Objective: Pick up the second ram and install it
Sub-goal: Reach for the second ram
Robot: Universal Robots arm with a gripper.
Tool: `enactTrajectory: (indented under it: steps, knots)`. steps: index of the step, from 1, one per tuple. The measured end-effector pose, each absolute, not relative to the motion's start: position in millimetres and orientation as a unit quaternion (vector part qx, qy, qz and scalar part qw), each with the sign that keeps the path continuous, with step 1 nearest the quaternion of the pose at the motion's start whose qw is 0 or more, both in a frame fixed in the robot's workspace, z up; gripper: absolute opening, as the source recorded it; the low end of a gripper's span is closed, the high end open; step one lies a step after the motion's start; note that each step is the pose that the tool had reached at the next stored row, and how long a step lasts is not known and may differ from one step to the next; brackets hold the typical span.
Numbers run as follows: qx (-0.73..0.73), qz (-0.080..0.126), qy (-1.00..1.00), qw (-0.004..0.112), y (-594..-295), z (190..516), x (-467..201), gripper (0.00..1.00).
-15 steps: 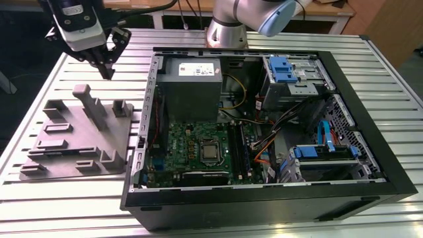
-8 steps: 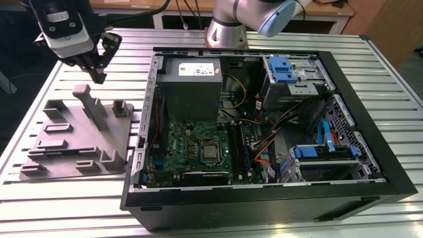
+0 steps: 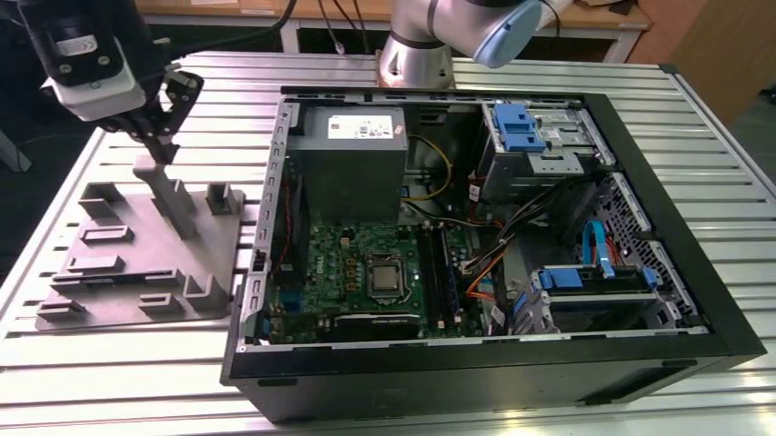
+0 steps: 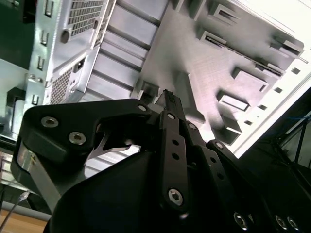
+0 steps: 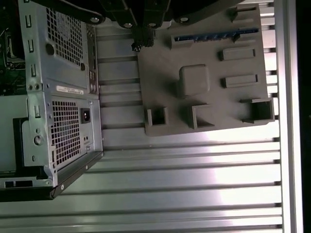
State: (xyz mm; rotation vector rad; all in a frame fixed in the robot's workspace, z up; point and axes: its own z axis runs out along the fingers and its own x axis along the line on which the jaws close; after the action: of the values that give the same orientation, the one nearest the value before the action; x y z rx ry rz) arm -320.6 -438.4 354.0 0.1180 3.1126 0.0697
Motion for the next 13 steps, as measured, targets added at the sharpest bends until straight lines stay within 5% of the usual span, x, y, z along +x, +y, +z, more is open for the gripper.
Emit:
enactTrajectory:
  steps: [13]
  knots:
    - [0.038, 0.022, 0.999, 0.013, -450.2, 339.5, -345.4, 0.1]
